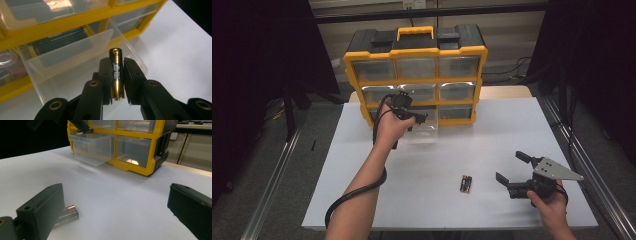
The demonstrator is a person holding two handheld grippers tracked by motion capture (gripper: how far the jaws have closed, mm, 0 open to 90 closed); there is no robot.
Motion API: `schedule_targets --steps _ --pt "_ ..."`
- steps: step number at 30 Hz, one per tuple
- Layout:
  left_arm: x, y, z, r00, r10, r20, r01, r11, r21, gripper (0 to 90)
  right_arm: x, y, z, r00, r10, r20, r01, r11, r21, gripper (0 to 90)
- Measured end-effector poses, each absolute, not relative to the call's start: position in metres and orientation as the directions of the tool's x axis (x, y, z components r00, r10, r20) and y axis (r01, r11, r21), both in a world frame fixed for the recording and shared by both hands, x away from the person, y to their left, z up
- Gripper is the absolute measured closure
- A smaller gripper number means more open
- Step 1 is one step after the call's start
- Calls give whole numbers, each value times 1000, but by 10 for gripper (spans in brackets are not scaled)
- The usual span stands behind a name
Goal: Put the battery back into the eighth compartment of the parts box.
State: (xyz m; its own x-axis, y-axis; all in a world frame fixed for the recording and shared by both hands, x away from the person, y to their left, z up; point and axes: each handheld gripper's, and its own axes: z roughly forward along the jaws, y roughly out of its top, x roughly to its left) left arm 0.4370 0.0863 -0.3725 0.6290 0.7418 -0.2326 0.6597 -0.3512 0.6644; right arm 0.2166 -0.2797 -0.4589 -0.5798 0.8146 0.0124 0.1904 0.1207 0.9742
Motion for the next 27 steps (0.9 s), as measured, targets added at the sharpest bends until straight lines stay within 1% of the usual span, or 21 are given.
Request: schedule_targets --steps 4,6,8,11,14,17,18,19,21,24,25,27 --pt "444 87 -380 618 756 -216 653 -340 677 773 217 -280 -459 -579 815 15 191 118 974 4" --pt "447 87 -382 621 758 -200 649 -354 673 772 217 -280 -459 -581 814 20 195 116 974 4" --pt "447 87 -383 620 758 -203 646 -346 681 767 217 -280 -459 -580 814 17 193 117 974 4" --pt "446 88 -383 621 758 -199 635 -337 695 656 217 -280 -460 -581 814 18 193 116 974 4" --pt "442 88 -381 624 754 -206 634 -334 698 634 217 -280 -460 -582 813 17 192 118 974 4" --pt "435 88 -376 645 735 -208 625 -352 696 576 217 -280 -459 -581 814 14 192 120 974 4" --pt "431 87 -375 654 728 -207 613 -350 708 556 217 -280 -459 -581 814 17 194 118 974 4" --pt "428 86 -374 666 719 -199 604 -363 709 523 217 -280 -459 -579 815 19 197 117 973 4" --pt "420 82 -373 685 691 -231 592 -343 730 470 216 -280 -459 -579 815 18 197 118 973 4" --pt "410 76 -371 719 663 -207 564 -384 731 434 217 -280 -459 -579 815 9 190 124 974 4" --pt "407 74 -371 733 654 -188 552 -410 726 401 217 -280 -459 -582 813 11 190 123 974 4" --pt "400 70 -373 751 627 -209 543 -404 736 368 216 -279 -459 -582 813 11 189 122 974 4"
